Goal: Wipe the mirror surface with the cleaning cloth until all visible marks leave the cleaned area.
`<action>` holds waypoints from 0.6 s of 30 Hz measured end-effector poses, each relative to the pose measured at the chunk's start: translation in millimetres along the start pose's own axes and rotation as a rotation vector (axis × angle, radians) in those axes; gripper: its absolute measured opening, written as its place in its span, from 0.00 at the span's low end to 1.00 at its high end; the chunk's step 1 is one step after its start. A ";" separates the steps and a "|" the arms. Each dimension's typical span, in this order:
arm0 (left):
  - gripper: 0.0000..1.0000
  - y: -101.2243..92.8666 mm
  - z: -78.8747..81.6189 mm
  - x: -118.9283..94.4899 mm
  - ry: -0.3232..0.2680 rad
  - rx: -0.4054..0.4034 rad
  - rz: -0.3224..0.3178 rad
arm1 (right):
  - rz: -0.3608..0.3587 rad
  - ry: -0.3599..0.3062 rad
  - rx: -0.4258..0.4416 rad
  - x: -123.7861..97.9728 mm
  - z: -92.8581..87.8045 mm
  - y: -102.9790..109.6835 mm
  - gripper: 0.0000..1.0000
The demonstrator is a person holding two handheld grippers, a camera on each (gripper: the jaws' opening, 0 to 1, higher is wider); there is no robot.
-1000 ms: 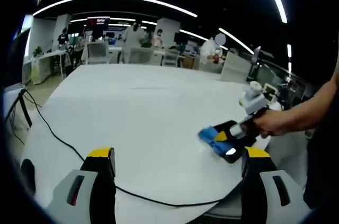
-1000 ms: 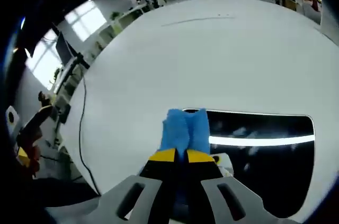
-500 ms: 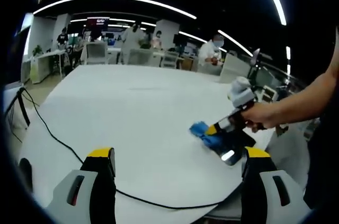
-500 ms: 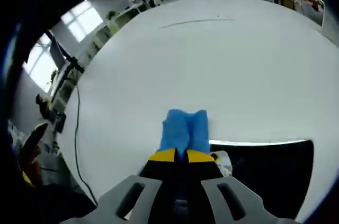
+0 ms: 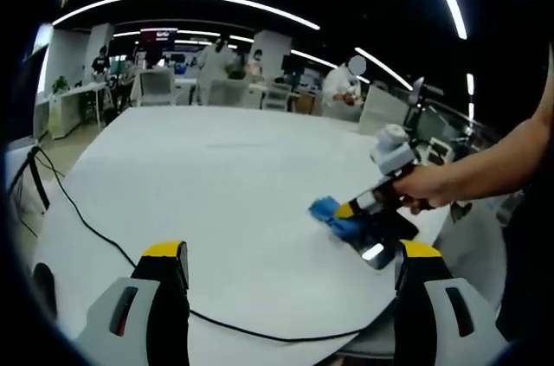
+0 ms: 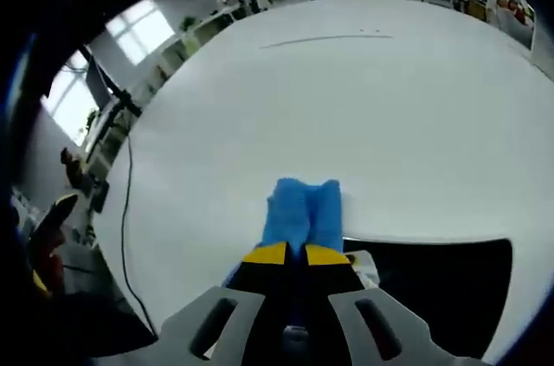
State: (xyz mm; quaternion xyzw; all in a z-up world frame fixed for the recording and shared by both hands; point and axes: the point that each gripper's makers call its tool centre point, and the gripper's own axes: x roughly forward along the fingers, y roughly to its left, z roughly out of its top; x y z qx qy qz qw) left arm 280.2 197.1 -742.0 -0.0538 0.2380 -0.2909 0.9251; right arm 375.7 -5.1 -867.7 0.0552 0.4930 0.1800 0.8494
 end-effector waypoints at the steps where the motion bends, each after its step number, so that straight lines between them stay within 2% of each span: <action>1: 1.00 0.0 0.3 0.4 0.006 0.012 -0.002 | 0.000 0.000 -0.001 0.1 0.0 -0.1 0.00; 6: 1.00 2.5 6.5 -0.5 -0.003 0.014 0.004 | -0.012 0.002 -0.004 -1.7 -1.4 -3.8 0.00; 18: 1.00 2.7 6.6 -4.1 -0.006 0.026 0.004 | -0.040 0.011 0.028 -7.0 0.9 -28.7 0.00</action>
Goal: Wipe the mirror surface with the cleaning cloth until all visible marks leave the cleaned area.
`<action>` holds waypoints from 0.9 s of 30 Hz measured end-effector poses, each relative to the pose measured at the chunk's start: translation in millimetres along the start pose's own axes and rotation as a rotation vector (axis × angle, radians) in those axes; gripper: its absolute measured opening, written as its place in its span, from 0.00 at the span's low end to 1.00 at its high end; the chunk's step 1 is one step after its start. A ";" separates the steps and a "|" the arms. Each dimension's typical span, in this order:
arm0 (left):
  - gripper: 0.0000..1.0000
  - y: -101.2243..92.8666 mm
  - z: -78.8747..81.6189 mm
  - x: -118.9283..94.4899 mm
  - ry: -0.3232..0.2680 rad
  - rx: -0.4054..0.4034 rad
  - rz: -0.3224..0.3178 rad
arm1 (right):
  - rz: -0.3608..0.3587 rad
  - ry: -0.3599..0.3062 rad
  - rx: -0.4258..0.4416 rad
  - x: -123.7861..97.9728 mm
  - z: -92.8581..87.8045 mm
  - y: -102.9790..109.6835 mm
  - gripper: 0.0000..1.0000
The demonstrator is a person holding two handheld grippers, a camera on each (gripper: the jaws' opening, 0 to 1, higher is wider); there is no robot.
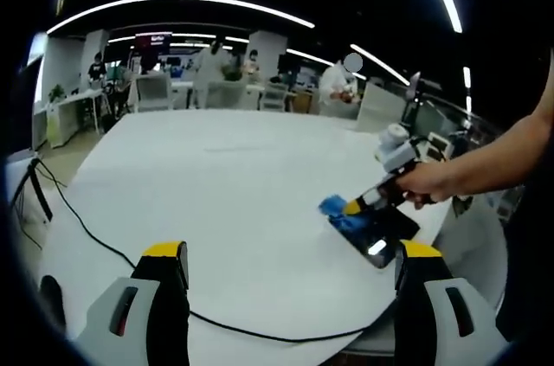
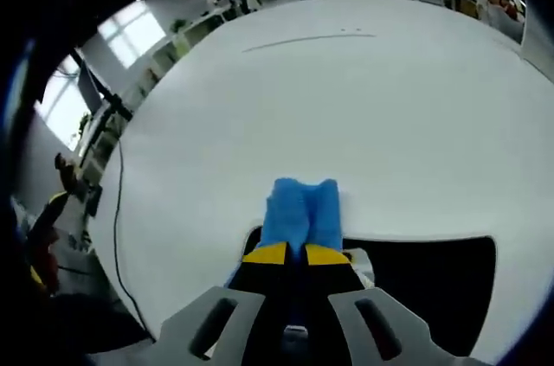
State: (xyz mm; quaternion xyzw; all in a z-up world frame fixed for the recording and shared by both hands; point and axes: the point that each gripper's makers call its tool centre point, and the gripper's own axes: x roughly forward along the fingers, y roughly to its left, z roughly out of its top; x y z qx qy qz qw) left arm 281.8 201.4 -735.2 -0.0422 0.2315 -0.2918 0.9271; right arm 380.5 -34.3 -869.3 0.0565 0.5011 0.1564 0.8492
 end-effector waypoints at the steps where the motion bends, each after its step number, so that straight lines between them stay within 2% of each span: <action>1: 1.00 0.7 0.1 -0.4 -0.001 0.003 0.001 | 0.005 0.005 0.000 0.4 0.1 0.2 0.00; 12: 1.00 12.5 5.7 0.1 -0.018 -0.013 0.014 | -0.030 0.016 0.001 -6.2 -3.9 -12.0 0.00; 15: 1.00 12.0 8.3 3.8 -0.025 -0.024 0.013 | -0.028 0.012 -0.001 -5.8 -3.5 -11.7 0.00; 18: 1.00 8.4 10.5 6.1 -0.019 -0.002 0.002 | -0.045 0.011 0.012 -6.4 -3.7 -13.7 0.00; 27: 1.00 12.9 14.6 0.5 -0.026 -0.011 0.001 | -0.043 0.011 0.029 -6.0 -3.8 -14.1 0.00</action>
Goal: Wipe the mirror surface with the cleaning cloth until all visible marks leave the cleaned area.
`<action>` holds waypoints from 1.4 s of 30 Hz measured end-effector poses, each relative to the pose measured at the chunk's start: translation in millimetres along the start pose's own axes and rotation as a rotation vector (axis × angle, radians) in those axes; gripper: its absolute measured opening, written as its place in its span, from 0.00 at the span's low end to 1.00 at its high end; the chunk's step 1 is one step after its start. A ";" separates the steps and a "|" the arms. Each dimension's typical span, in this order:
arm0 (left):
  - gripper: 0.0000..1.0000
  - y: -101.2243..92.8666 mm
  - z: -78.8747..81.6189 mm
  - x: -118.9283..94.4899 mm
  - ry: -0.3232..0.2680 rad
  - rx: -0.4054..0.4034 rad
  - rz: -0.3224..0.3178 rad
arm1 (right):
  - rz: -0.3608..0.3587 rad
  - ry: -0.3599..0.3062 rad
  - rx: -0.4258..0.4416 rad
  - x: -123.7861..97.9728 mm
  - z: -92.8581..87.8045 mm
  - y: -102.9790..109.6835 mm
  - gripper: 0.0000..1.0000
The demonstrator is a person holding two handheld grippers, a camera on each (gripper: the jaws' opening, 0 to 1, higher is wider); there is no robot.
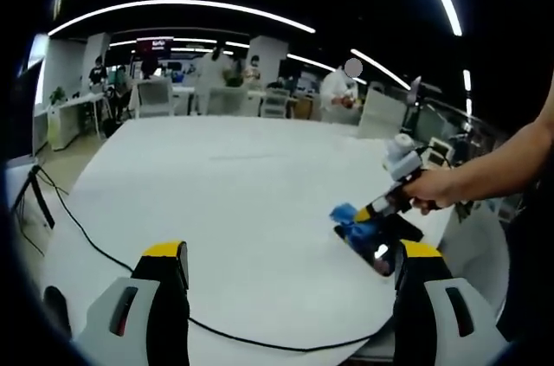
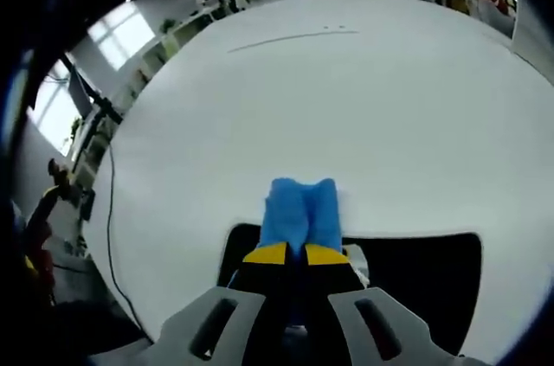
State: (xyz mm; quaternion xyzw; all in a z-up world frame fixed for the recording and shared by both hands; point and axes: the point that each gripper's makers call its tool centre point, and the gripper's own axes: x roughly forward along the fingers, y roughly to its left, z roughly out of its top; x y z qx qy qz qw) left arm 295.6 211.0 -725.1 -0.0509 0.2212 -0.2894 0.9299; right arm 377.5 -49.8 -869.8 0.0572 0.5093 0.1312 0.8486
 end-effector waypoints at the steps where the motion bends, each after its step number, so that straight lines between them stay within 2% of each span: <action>1: 1.00 0.9 -0.4 -1.2 0.001 -0.018 0.002 | 0.002 0.000 0.001 0.2 0.0 -0.1 0.00; 8: 1.00 2.2 -0.7 -6.6 -0.014 -0.007 0.013 | -0.007 -0.015 0.004 -2.5 -4.1 1.1 0.00; 19: 1.00 -4.5 4.0 -11.1 -0.036 -0.003 0.015 | 0.010 0.002 0.008 -16.1 -30.2 5.4 0.00; 24: 1.00 1.3 7.5 -13.2 -0.032 0.024 0.015 | 0.006 0.018 -0.022 -22.5 -43.8 8.8 0.00; 26: 1.00 8.0 12.1 -13.1 -0.035 0.036 0.019 | 0.012 0.017 -0.026 -25.3 -49.4 9.9 0.00; 28: 1.00 15.5 20.7 -13.2 -0.047 0.011 0.027 | 0.018 0.018 -0.023 -27.5 -53.4 9.9 0.00; 31: 1.00 23.2 44.4 -16.2 -0.120 -0.030 0.028 | 0.032 0.028 0.005 -31.7 -61.4 11.7 0.00; 34: 1.00 35.7 57.9 -19.6 -0.146 -0.037 0.049 | 0.043 0.032 0.029 -36.8 -72.7 16.0 0.00; 38: 1.00 43.0 64.1 -23.5 -0.156 -0.027 0.062 | 0.050 0.034 0.033 -39.8 -79.6 20.2 0.00; 42: 1.00 49.5 59.7 -24.5 -0.150 -0.037 0.063 | 0.053 0.040 0.021 -40.6 -82.0 22.1 0.00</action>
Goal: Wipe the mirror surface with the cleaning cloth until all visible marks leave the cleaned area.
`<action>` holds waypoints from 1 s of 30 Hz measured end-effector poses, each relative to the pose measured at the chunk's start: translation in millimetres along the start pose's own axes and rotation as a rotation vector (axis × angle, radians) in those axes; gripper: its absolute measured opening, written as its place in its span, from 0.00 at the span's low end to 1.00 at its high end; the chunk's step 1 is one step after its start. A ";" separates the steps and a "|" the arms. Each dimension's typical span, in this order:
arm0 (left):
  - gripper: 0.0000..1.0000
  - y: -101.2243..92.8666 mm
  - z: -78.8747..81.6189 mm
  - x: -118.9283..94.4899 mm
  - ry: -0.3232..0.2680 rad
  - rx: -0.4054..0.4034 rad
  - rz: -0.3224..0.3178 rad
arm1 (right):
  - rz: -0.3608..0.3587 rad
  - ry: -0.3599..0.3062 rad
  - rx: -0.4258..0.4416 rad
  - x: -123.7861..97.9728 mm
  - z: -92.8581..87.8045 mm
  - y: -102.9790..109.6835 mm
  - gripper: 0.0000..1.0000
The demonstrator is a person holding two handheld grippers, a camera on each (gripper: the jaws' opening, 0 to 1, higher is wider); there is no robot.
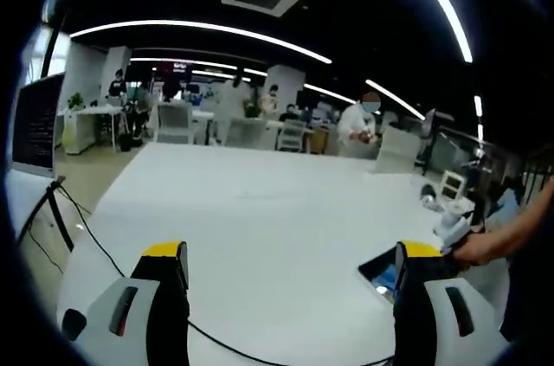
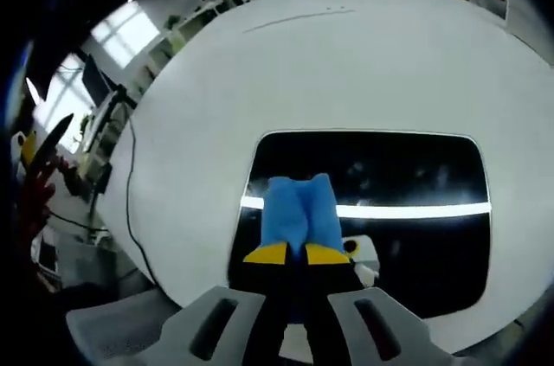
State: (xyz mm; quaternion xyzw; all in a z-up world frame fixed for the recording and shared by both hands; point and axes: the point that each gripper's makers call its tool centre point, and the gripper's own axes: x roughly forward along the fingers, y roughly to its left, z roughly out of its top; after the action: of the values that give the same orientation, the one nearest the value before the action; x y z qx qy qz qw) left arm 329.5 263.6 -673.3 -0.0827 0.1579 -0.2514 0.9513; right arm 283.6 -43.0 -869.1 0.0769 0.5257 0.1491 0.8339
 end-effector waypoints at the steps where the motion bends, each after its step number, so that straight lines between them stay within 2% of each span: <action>1: 1.00 1.2 -1.7 -0.6 0.008 -0.008 0.004 | 0.004 0.004 0.009 -0.4 -1.0 0.5 0.00; 6: 1.00 4.1 -5.9 -3.8 0.016 0.008 0.014 | 0.006 0.015 -0.003 -2.6 -7.1 3.3 0.00; 8: 1.00 5.2 -9.8 -4.0 0.028 0.012 0.015 | 0.020 0.028 0.034 -5.2 -12.6 3.6 0.00; 16: 1.00 -0.1 -14.1 1.0 0.041 0.012 0.003 | 0.039 0.032 0.039 -11.3 -24.7 3.8 0.00; 30: 1.00 -8.0 -3.3 4.1 0.020 0.025 -0.007 | 0.048 0.015 0.043 -14.2 -30.7 5.9 0.00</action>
State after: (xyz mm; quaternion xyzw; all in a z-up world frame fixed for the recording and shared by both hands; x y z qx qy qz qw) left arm 328.1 254.5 -675.5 -0.0689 0.1640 -0.2575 0.9498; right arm 249.2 -43.0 -868.7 0.1061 0.5330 0.1583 0.8244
